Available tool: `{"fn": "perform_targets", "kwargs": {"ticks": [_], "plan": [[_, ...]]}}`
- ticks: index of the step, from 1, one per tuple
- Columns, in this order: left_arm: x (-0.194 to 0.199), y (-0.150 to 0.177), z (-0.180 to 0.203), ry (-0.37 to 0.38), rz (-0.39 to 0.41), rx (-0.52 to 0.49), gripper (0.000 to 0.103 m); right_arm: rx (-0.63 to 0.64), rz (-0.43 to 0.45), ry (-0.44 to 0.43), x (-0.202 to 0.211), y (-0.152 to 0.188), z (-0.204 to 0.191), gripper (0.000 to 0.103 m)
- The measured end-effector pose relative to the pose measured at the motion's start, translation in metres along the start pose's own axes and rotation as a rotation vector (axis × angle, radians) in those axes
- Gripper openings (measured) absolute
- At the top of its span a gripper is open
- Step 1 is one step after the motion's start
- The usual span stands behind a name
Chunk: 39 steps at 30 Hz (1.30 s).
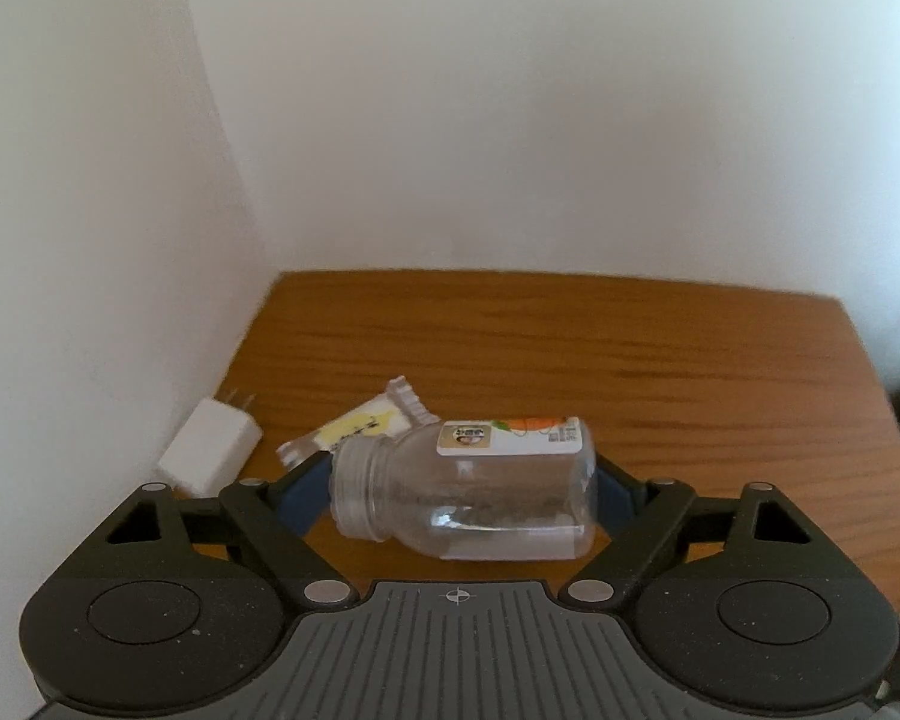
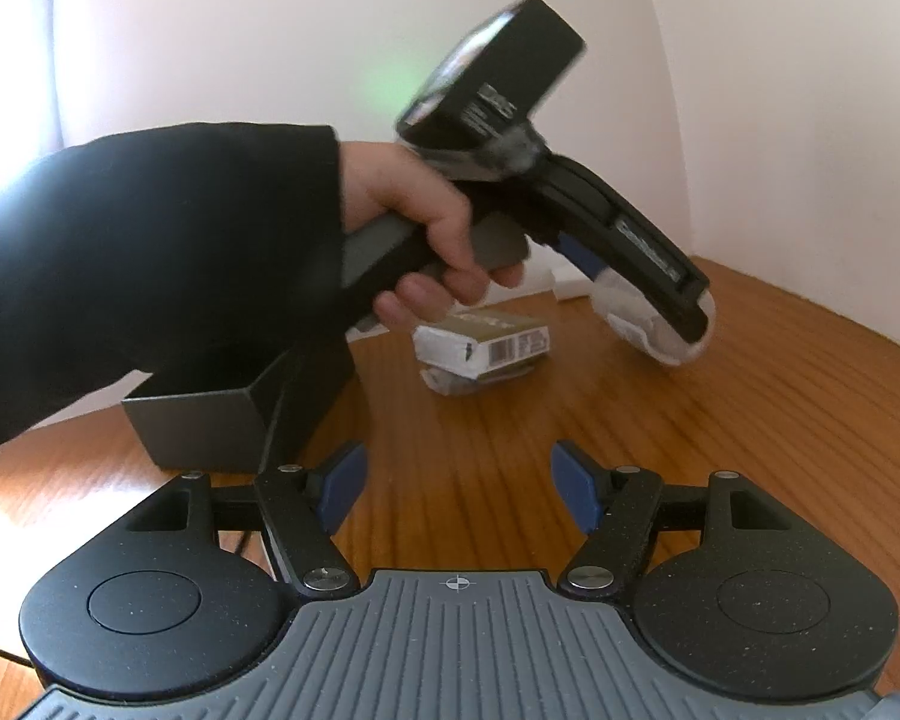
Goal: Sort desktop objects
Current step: 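Lift the clear jar with the left gripper and carry it toward the black box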
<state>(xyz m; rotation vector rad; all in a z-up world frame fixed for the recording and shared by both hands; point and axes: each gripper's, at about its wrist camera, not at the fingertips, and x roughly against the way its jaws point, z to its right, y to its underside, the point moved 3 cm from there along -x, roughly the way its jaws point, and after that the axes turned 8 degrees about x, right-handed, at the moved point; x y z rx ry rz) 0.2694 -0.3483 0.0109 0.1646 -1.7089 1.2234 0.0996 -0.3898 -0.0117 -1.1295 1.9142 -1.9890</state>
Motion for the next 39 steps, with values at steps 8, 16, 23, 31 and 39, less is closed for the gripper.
{"fn": "perform_targets", "kwargs": {"ticks": [8, 16, 23, 31, 39], "plan": [[0.079, 0.023, -0.011, -0.02, 0.076, 0.038, 0.088, 0.004, -0.049, 0.011, -0.003, 0.0, 0.0, 0.07], [0.17, 0.069, -0.025, -0.06, 0.132, 0.075, 0.088, 0.108, -0.067, 0.094, -0.003, -0.002, -0.018, 0.082], [0.236, 0.122, -0.033, -0.101, 0.159, 0.087, 0.088, 0.084, -0.05, 0.028, -0.005, -0.007, -0.064, 0.086], [0.296, 0.194, -0.051, -0.138, 0.181, 0.142, 0.088, 0.096, -0.007, -0.105, -0.023, -0.02, -0.133, 0.086], [0.326, 0.254, -0.068, -0.208, 0.186, 0.212, 0.088, 0.178, 0.0, -0.136, -0.04, -0.021, -0.176, 0.086]]}}
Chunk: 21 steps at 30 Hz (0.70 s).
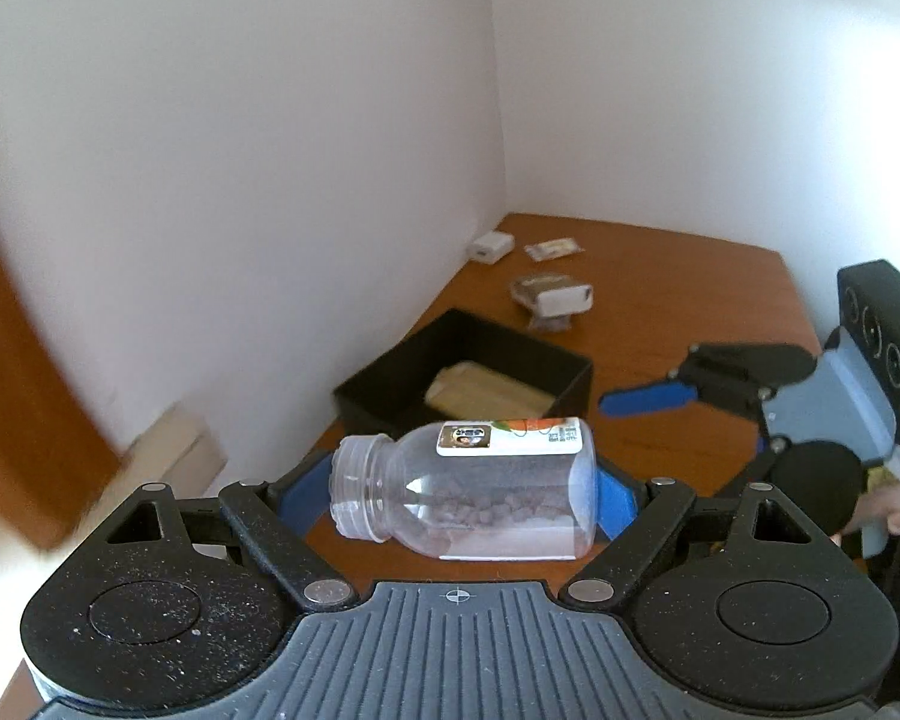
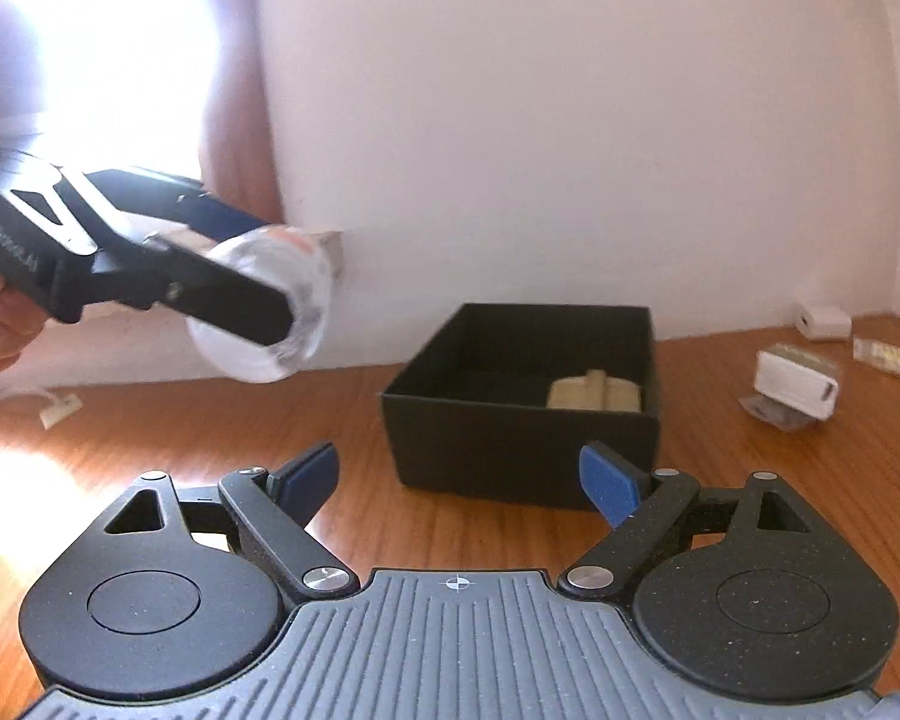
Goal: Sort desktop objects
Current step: 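Lift the clear jar with the left gripper and carry it toward the black box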
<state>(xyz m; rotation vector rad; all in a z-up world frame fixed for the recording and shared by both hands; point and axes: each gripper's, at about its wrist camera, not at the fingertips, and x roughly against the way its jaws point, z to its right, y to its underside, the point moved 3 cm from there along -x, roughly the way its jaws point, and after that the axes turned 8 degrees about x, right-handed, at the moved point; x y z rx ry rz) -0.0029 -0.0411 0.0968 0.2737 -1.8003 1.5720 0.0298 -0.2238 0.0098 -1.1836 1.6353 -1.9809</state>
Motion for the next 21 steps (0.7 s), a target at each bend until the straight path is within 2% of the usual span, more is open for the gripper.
{"fn": "perform_targets", "kwargs": {"ticks": [3, 6, 11, 21], "plan": [[0.004, 0.014, -0.005, -0.007, -0.004, 0.023, 0.088, 0.033, 0.002, 0.001, -0.002, 0.001, -0.006, 0.086], [0.003, 0.026, -0.011, -0.023, -0.02, 0.031, 0.088, 0.064, 0.006, 0.042, -0.002, 0.003, -0.008, 0.087], [0.002, 0.042, -0.016, -0.051, -0.034, 0.034, 0.088, 0.066, 0.008, 0.038, -0.002, 0.004, -0.009, 0.097], [-0.002, 0.065, -0.023, -0.102, -0.089, 0.033, 0.088, 0.031, 0.034, 0.075, 0.003, 0.005, -0.006, 0.102]]}}
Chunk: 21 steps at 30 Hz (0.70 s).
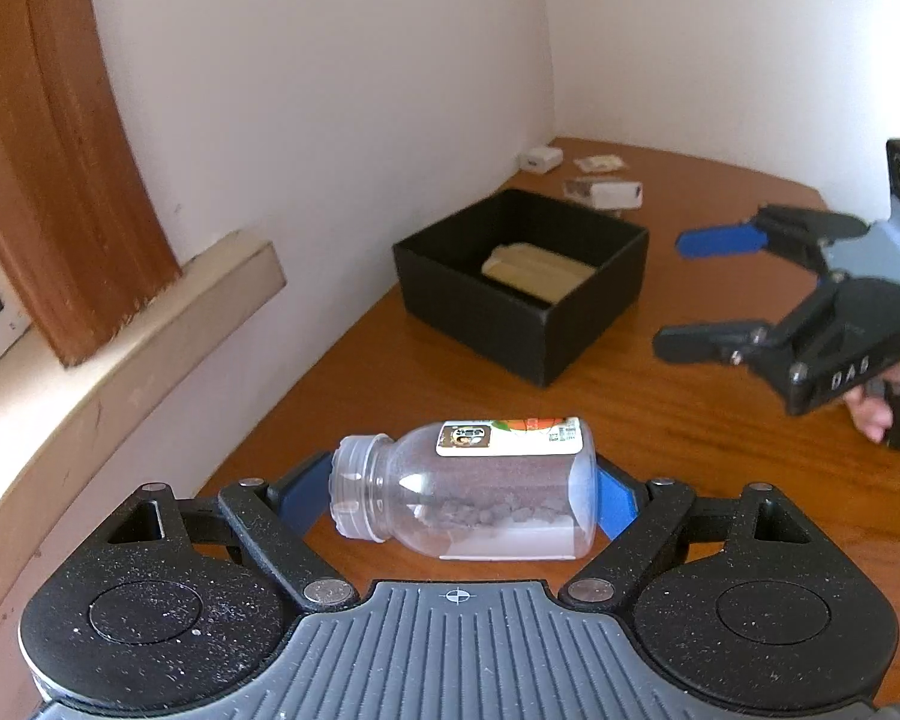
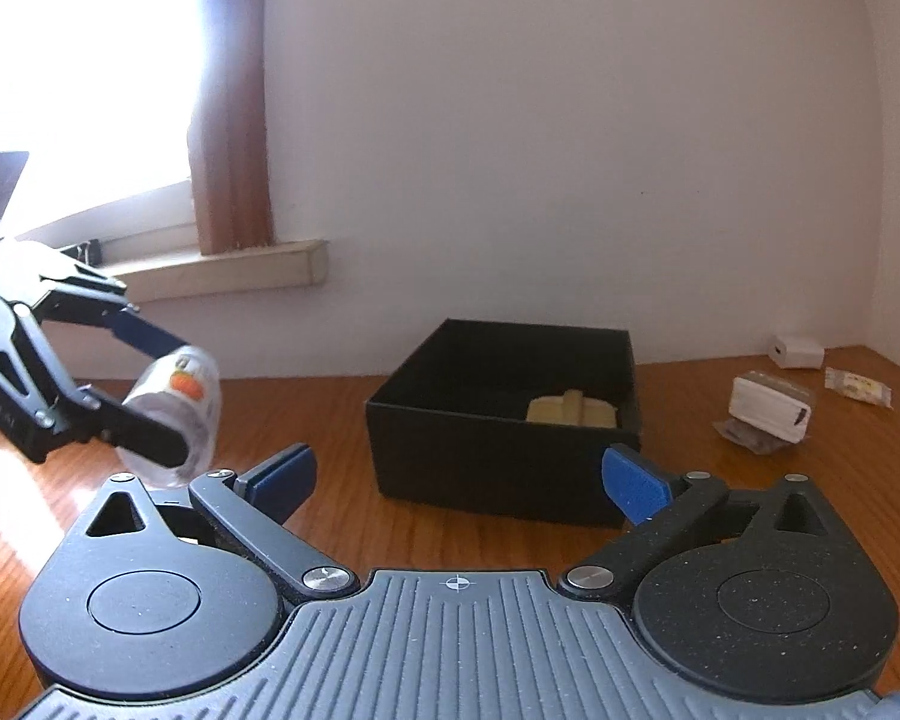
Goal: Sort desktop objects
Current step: 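Lift the clear jar with the left gripper and carry it toward the black box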
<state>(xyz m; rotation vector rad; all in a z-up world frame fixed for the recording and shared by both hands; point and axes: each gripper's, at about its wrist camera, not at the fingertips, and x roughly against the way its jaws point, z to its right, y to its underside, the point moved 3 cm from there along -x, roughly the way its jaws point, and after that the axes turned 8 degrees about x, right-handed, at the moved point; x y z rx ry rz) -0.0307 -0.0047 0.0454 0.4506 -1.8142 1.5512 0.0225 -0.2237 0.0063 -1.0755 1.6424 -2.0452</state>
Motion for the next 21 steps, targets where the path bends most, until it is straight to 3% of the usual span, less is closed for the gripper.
{"fn": "perform_targets", "kwargs": {"ticks": [10, 21], "plan": [[-0.002, 0.013, -0.011, -0.027, -0.024, 0.004, 0.088, 0.006, -0.002, 0.015, -0.003, 0.0, -0.003, 0.103], [-0.004, 0.003, -0.005, -0.031, -0.024, 0.002, 0.088, 0.011, 0.003, 0.045, -0.002, 0.0, -0.002, 0.103]]}}
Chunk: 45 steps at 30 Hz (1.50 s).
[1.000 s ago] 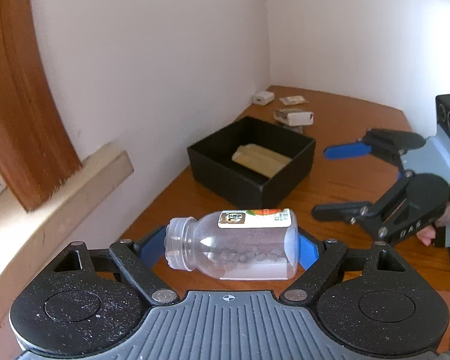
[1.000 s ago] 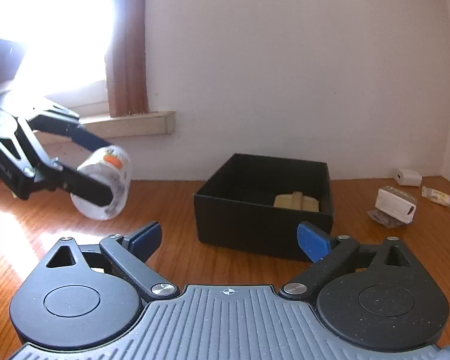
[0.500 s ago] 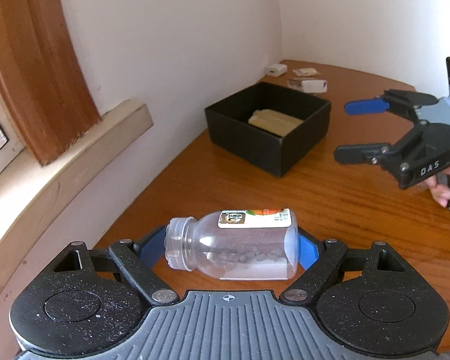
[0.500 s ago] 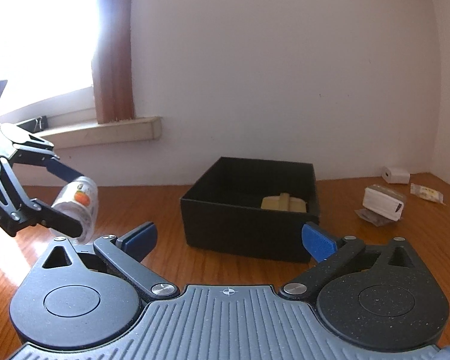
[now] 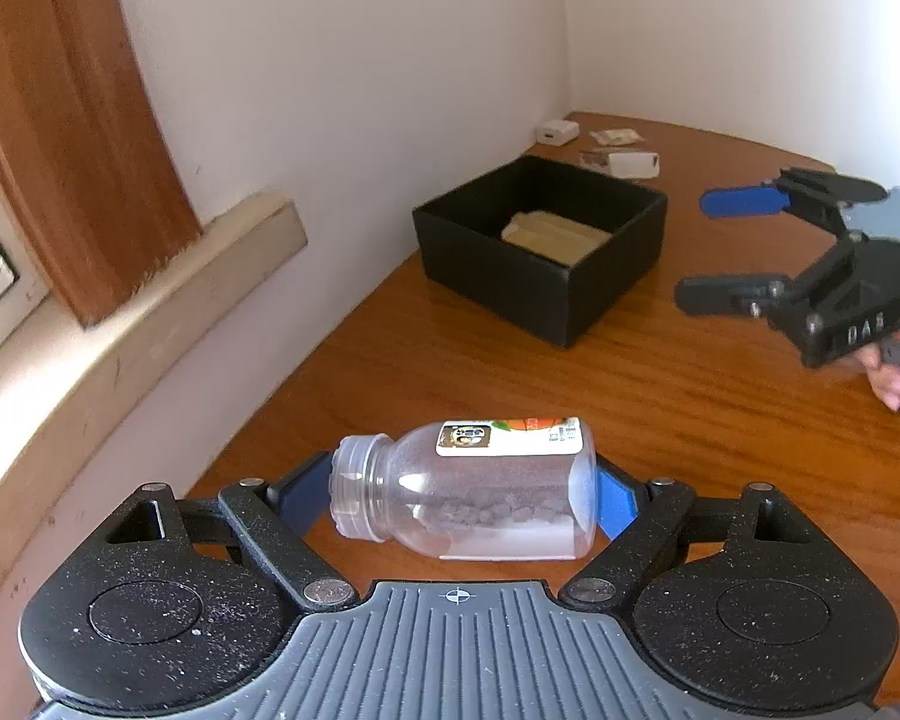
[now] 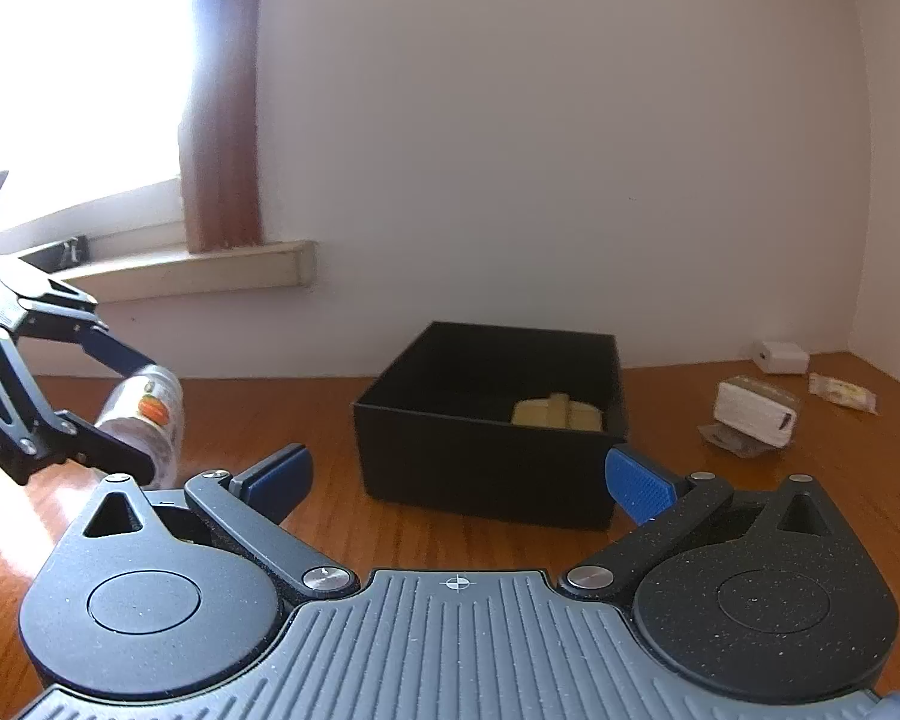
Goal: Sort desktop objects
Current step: 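Lift the clear jar with the left gripper and carry it toward the black box, then lower the jar into the black box and open the left gripper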
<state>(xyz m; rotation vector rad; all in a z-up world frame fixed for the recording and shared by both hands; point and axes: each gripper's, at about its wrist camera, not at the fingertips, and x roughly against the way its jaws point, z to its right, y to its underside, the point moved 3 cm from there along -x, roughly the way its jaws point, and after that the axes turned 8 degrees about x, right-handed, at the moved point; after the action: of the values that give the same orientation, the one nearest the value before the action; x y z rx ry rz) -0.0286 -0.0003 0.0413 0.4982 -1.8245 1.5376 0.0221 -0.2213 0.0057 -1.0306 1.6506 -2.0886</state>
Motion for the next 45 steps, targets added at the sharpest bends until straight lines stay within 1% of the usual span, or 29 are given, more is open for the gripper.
{"fn": "perform_targets", "kwargs": {"ticks": [3, 9, 12, 16, 17, 19, 23, 27, 31, 38, 40, 44, 45], "plan": [[0.0, -0.022, 0.007, 0.023, 0.044, -0.012, 0.088, -0.001, 0.004, 0.004, 0.001, 0.0, 0.001, 0.103], [-0.012, -0.072, 0.035, 0.061, 0.111, -0.102, 0.088, -0.02, 0.004, 0.014, 0.001, 0.001, 0.004, 0.103], [-0.024, -0.094, 0.043, 0.064, 0.125, -0.133, 0.088, -0.027, 0.005, 0.02, 0.0, 0.001, 0.005, 0.103], [-0.035, -0.115, 0.046, 0.097, 0.135, -0.126, 0.088, -0.022, 0.002, 0.019, -0.001, 0.001, 0.004, 0.103], [-0.037, -0.119, 0.047, 0.083, 0.134, -0.118, 0.088, -0.019, 0.002, 0.02, -0.001, 0.001, 0.004, 0.103], [-0.044, -0.125, 0.05, 0.081, 0.135, -0.132, 0.088, -0.013, 0.005, 0.022, -0.001, 0.001, 0.003, 0.103], [-0.062, -0.13, 0.054, 0.064, 0.115, -0.162, 0.088, -0.008, 0.003, 0.014, -0.001, 0.001, 0.003, 0.103], [-0.078, -0.126, 0.056, 0.05, 0.085, -0.185, 0.088, -0.014, 0.004, 0.009, 0.0, 0.0, 0.004, 0.103], [-0.087, -0.121, 0.055, 0.04, 0.067, -0.187, 0.088, -0.018, 0.007, 0.005, 0.0, 0.0, 0.005, 0.103], [-0.087, -0.117, 0.052, 0.04, 0.071, -0.183, 0.092, -0.019, 0.007, 0.003, 0.0, 0.0, 0.006, 0.103], [-0.085, -0.116, 0.05, 0.037, 0.075, -0.177, 0.096, -0.019, 0.008, 0.005, 0.0, 0.0, 0.006, 0.103], [-0.081, -0.113, 0.044, 0.031, 0.081, -0.149, 0.099, -0.025, 0.01, 0.009, 0.0, 0.001, 0.008, 0.103], [-0.08, -0.111, 0.041, 0.029, 0.085, -0.136, 0.102, -0.027, 0.009, 0.009, 0.0, 0.001, 0.009, 0.103]]}}
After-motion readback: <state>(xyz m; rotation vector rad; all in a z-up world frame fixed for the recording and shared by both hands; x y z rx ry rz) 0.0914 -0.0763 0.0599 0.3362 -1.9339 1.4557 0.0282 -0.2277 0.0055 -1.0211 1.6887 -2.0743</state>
